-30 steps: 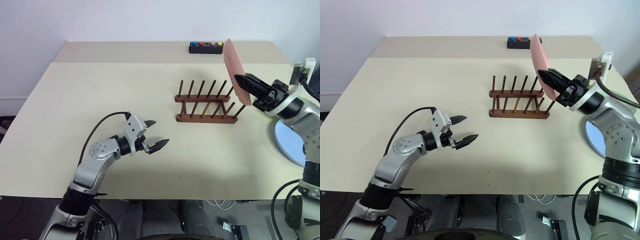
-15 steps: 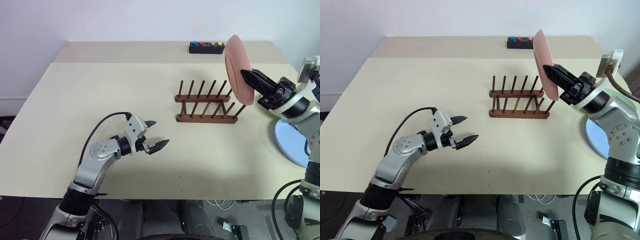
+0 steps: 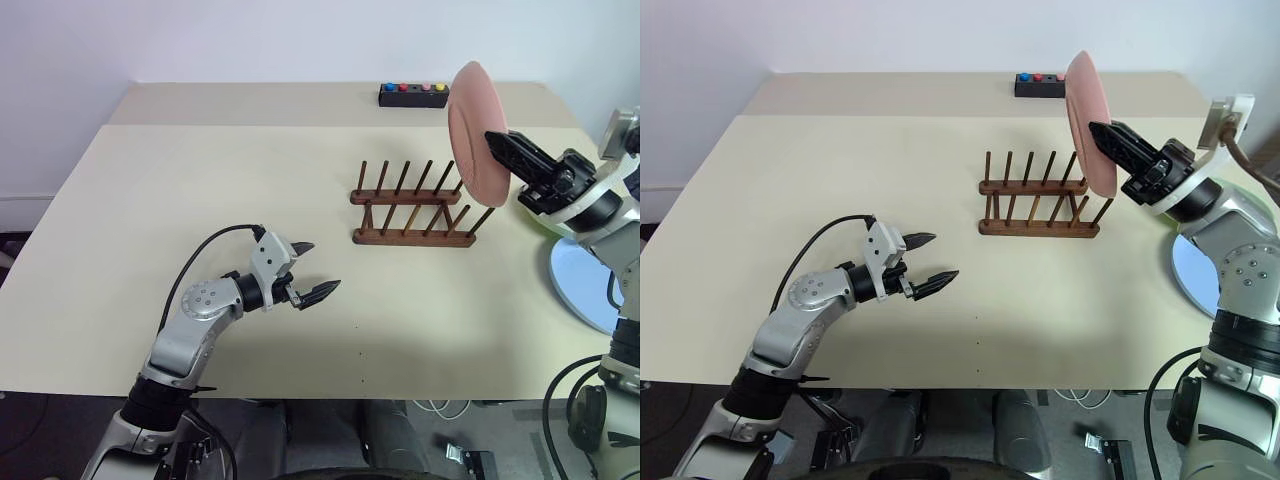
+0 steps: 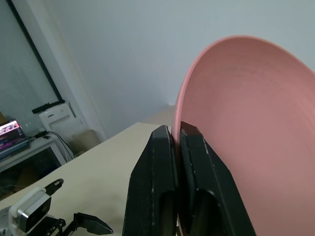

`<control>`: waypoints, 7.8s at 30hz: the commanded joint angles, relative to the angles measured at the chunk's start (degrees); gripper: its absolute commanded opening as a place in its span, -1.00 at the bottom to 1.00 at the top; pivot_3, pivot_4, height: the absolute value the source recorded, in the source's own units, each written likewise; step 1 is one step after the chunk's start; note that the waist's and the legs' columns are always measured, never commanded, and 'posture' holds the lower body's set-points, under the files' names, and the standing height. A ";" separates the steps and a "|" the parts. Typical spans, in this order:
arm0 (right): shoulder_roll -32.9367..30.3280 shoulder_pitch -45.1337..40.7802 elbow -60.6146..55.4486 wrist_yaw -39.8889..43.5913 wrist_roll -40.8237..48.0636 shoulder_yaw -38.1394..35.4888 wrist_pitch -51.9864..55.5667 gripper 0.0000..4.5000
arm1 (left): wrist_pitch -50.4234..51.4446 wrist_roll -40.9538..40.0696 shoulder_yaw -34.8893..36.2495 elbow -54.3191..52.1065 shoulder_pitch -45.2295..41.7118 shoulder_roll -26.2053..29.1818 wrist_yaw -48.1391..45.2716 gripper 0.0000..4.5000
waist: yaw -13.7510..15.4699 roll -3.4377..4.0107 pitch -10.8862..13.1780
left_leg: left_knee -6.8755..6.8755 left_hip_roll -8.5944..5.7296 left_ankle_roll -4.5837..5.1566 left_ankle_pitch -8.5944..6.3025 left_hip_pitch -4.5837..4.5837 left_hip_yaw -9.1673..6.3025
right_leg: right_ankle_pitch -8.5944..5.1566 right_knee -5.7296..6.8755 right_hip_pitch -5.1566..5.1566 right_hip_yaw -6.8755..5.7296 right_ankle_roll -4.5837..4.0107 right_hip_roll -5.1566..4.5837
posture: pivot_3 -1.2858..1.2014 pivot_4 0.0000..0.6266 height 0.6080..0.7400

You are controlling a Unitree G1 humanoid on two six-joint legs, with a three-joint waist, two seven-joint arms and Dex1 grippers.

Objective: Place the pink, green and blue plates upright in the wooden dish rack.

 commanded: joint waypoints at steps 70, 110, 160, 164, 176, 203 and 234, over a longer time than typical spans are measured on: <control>-19.44 9.27 15.88 -0.24 -22.58 -11.41 -20.64 0.97 | -1.98 -0.93 0.77 -0.88 -3.19 -0.88 -3.02 1.00 | -0.26 0.39 0.11 | 0.03 0.00 0.07 -0.04 -0.01 0.12 | -0.05 -0.05 -0.01 0.07 -0.03 0.00 | 0.03 -0.52 0.91; -16.20 -12.05 55.05 -8.15 -69.28 28.24 -51.54 -0.98 | -1.23 -1.36 0.60 -1.88 -4.27 -0.81 -4.28 1.00 | -0.40 0.44 0.11 | 0.01 -0.01 0.05 -0.03 0.04 0.22 | -0.01 -0.04 -0.03 0.20 0.04 -0.02 | 0.03 -0.52 0.91; 6.20 -1.06 -21.12 -20.86 8.81 7.20 -5.87 -0.98 | -3.63 -2.98 4.57 -2.64 -3.72 -0.06 -2.52 1.00 | -0.92 0.54 0.15 | 0.04 0.00 0.07 -0.04 0.00 0.09 | 0.00 0.03 -0.02 0.15 0.04 -0.01 | 0.03 -0.52 0.91; 8.07 -0.11 -18.58 -23.74 9.66 6.20 -5.20 -0.98 | -3.53 -2.94 4.25 -2.62 -3.76 0.24 -2.58 1.00 | -0.96 0.54 0.15 | 0.02 0.00 0.07 -0.04 0.00 0.09 | 0.00 0.03 -0.03 0.15 0.04 0.01 | 0.03 -0.52 0.91; 10.52 -0.11 -15.75 -29.68 9.16 6.36 -3.30 -0.98 | -3.76 -2.50 3.60 -2.08 -4.10 -0.04 -2.50 1.00 | -1.21 0.54 0.15 | 0.01 0.00 0.08 -0.04 0.00 0.10 | -0.01 0.03 -0.05 0.15 0.04 0.01 | 0.03 -0.52 0.91; 13.04 0.21 -16.11 -37.57 8.25 6.54 -2.42 -0.10 | -4.14 -1.86 3.21 -1.77 -4.15 -0.20 -2.43 1.00 | -1.33 0.54 0.15 | 0.00 0.00 0.08 -0.04 -0.01 0.10 | -0.01 0.03 -0.06 0.15 0.04 0.01 | 0.03 -0.52 0.91; -17.94 5.26 -15.70 -9.22 -19.28 -2.85 -12.54 0.98 | -3.71 -2.01 2.39 -1.87 -3.95 -0.52 -2.93 1.00 | 0.05 0.57 0.19 | -0.02 -0.01 0.08 -0.04 -0.10 0.12 | -0.02 -0.04 -0.12 0.15 0.04 -0.01 | 0.03 -0.52 0.91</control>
